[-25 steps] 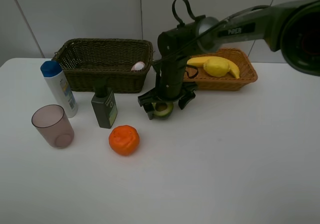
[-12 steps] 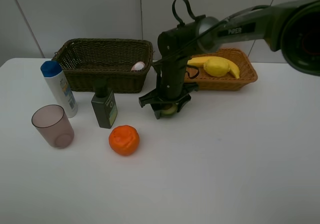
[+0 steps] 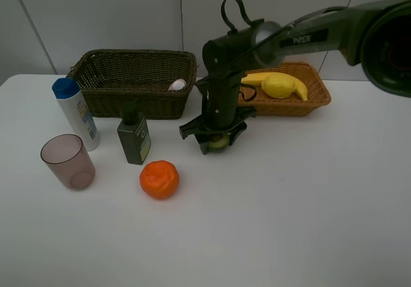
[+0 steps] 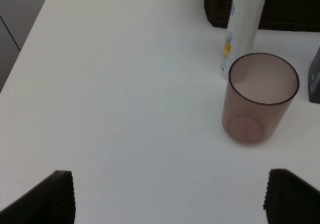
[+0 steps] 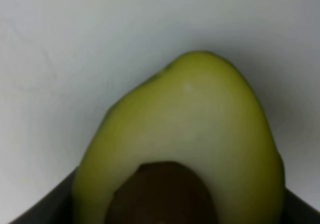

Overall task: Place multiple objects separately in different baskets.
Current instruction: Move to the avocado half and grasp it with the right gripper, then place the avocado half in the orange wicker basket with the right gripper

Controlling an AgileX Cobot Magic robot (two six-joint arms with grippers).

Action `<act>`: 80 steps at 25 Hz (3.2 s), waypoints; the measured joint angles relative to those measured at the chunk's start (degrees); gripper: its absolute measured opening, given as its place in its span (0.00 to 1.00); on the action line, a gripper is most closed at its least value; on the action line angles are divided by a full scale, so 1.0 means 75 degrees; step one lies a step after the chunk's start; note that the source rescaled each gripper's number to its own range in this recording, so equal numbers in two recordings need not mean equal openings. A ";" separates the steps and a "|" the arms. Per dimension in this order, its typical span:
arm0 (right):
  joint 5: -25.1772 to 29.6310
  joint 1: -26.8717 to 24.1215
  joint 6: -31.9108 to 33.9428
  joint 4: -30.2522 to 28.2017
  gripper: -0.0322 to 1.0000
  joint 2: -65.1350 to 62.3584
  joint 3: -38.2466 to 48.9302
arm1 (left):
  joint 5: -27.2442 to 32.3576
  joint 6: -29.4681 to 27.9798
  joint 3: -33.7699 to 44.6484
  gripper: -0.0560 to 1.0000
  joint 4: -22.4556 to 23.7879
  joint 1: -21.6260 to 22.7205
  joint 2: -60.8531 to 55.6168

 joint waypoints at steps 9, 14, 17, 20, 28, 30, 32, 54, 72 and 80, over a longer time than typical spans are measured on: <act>0.0350 0.0000 -0.0109 0.0085 0.46 -0.0056 0.0000 | 0.0000 0.0000 0.0000 1.00 0.0000 0.0000 0.0000; 0.0538 0.0000 -0.0258 0.0430 0.46 -0.0312 0.0000 | 0.0000 0.0000 0.0000 1.00 0.0000 0.0000 0.0000; 0.0775 0.0000 -0.0486 0.0648 0.46 -0.0460 0.0000 | 0.0000 0.0000 0.0000 1.00 0.0000 0.0000 0.0000; 0.0956 0.0000 -0.0726 0.0908 0.46 -0.0606 0.0000 | 0.0000 0.0000 0.0000 1.00 0.0000 0.0000 0.0000; 0.1332 0.0000 -0.0806 0.1023 0.46 -0.1274 0.0000 | 0.0000 0.0000 0.0000 1.00 0.0000 0.0000 0.0000; 0.1424 0.0000 -0.0806 0.0956 0.46 -0.1436 0.0000 | 0.0000 0.0000 0.0000 1.00 0.0000 0.0000 0.0000; 0.1445 0.0000 -0.0820 0.0797 0.46 -0.1613 0.0005 | 0.0000 0.0000 0.0000 1.00 0.0000 0.0000 0.0000; 0.1330 -0.0423 -0.0995 -0.0948 0.46 -0.1841 -0.1221 | 0.0000 0.0000 0.0000 1.00 0.0000 0.0000 0.0000; -0.0966 -0.1605 -0.1026 -0.0563 0.46 -0.1105 -0.1221 | 0.0000 0.0000 0.0000 1.00 0.0000 0.0000 0.0000; -0.1669 -0.1697 -0.1026 -0.0728 0.46 -0.0539 -0.1221 | 0.0000 0.0000 0.0000 1.00 0.0000 0.0000 0.0000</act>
